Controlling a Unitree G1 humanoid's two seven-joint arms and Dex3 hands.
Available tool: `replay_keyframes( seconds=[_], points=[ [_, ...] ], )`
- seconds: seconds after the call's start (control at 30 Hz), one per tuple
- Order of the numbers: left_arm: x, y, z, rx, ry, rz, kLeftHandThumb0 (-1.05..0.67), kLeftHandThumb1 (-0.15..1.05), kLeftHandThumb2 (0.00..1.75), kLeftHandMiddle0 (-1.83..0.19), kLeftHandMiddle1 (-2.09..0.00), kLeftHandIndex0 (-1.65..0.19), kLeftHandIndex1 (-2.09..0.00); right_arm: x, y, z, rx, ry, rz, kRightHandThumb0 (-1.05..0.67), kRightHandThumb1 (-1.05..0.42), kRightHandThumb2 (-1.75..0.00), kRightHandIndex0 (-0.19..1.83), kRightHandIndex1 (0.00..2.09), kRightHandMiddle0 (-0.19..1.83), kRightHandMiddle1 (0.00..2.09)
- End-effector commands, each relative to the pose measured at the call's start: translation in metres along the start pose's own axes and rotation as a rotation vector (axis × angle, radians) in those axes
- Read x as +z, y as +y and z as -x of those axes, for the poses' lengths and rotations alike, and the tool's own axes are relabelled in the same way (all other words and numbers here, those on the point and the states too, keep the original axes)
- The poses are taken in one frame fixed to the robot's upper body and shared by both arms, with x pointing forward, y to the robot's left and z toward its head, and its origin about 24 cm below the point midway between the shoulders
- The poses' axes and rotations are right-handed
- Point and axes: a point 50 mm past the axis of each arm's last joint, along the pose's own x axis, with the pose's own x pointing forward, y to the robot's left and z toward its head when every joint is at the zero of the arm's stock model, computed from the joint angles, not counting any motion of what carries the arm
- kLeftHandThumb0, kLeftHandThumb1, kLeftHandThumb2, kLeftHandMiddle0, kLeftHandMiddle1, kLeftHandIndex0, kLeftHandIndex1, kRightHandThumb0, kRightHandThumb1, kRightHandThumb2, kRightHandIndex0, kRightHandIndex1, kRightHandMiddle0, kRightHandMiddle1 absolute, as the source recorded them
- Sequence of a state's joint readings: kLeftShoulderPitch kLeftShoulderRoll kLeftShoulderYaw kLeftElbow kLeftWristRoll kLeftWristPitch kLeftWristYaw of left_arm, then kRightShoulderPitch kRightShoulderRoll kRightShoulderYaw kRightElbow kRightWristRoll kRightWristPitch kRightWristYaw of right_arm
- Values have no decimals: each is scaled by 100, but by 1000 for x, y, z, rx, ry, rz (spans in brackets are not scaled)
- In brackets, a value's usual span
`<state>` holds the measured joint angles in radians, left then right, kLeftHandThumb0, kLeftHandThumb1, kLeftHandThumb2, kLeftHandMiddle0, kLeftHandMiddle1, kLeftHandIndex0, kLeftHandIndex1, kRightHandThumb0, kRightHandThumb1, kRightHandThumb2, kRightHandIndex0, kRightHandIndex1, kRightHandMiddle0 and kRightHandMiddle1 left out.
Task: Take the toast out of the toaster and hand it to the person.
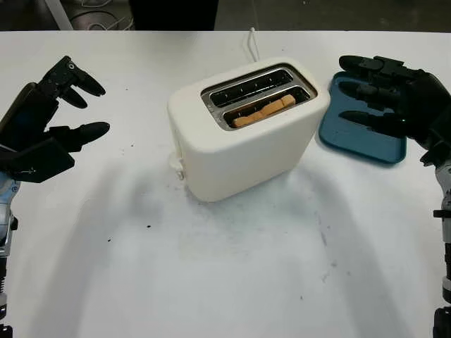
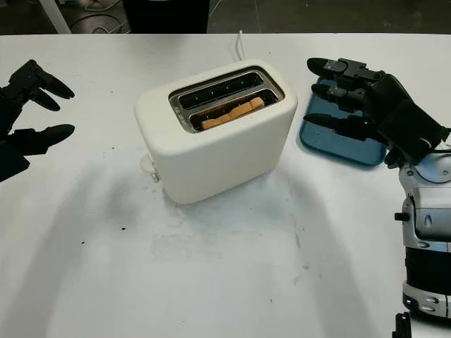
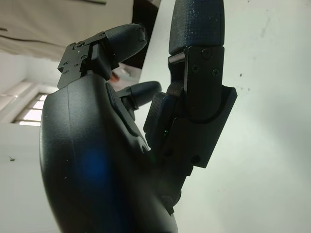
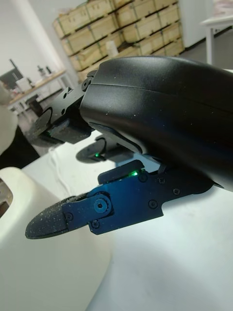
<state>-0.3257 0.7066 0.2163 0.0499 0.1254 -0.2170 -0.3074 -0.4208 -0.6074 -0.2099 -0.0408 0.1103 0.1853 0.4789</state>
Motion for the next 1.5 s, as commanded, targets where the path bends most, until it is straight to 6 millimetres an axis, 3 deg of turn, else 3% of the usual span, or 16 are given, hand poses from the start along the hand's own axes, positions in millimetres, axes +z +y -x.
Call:
replay_keyframes(
  seconds=[0.0,1.47],
  points=[
    [-1,0,3,7,7,-6,-105,92,40,0,-172,0,-156,3,0,2,-3,-10,1,-63,-82,0,49,0,46,0],
    [-3,0,2,27,-5,-25,-105,92,43,0,-174,0,-156,3,1,1,1,-21,2,-63,-80,0,50,1,47,0]
  ],
)
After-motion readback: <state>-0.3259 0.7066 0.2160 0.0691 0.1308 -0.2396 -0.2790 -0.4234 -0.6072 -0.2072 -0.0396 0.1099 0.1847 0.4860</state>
